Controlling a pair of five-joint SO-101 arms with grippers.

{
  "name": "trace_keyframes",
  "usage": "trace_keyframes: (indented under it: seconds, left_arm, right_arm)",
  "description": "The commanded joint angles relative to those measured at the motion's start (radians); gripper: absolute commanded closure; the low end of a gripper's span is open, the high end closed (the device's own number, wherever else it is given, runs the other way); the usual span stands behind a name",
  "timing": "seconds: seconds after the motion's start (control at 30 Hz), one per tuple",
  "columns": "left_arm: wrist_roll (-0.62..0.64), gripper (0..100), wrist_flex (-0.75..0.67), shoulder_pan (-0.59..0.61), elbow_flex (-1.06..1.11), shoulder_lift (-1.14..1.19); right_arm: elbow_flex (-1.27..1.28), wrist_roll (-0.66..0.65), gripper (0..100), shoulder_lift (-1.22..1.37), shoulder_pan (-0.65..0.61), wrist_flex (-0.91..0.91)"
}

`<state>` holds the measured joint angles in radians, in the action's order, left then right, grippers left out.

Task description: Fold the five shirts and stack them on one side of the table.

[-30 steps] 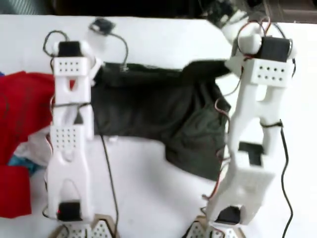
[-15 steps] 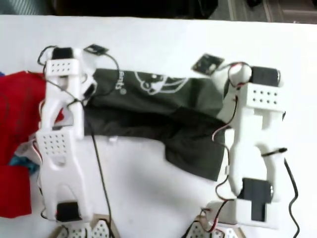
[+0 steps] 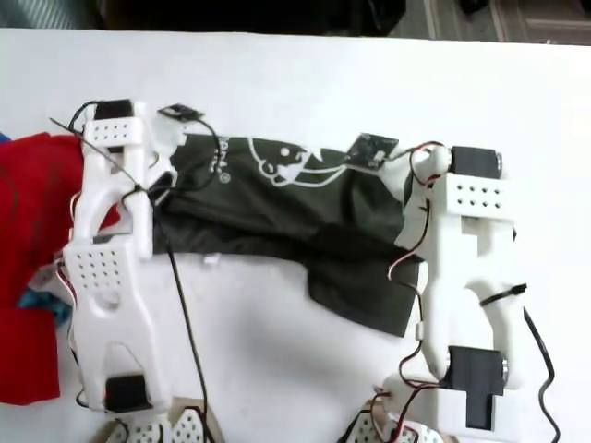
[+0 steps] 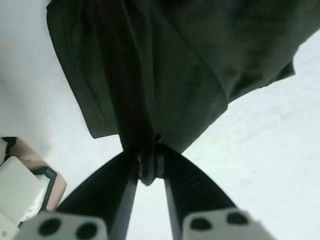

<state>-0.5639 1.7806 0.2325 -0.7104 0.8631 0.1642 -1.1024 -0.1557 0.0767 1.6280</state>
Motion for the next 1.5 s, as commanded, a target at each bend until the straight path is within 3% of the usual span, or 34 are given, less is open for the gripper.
trace_keyframes:
  seconds: [0.0, 0.3, 0.57, 0.8, 0.93, 1.13, 1.33, 1.47]
  left_arm:
    - [-0.005, 98, -0.005, -0.007, -0.014, -0.163]
    - [0.078, 98, -0.005, -0.01, -0.338, -0.384]
    - [0.074, 98, -0.003, -0.012, -0.64, -0.503]
    - [0.055, 98, -0.005, -0.005, -0.864, -0.581]
    - [-0.115, 98, -0.008, -0.007, -0.962, -0.618]
    - [-0.265, 98, -0.011, -0.004, -0.956, -0.75]
    - [-0.304, 98, -0.009, -0.004, -0.956, -0.865]
    - [-0.31, 98, -0.003, -0.008, -0.951, -0.923]
  right_arm:
    - [-0.187, -0.005, 97.9, -0.038, 0.042, -0.008]
    - [-0.833, 0.121, 97.9, -0.027, 0.122, -0.071]
    - [-1.165, 0.135, 97.9, -0.027, 0.191, -0.329]
    - [-1.29, 0.133, 97.9, -0.036, 0.294, -0.618]
    - [-1.346, 0.133, 97.8, -0.036, 0.397, -0.705]
    - [-1.381, 0.172, 97.8, -0.036, 0.581, -0.722]
    - [-1.387, 0.308, 97.8, -0.036, 0.796, -0.72]
    - [-1.389, 0.348, 97.8, -0.036, 0.866, -0.691]
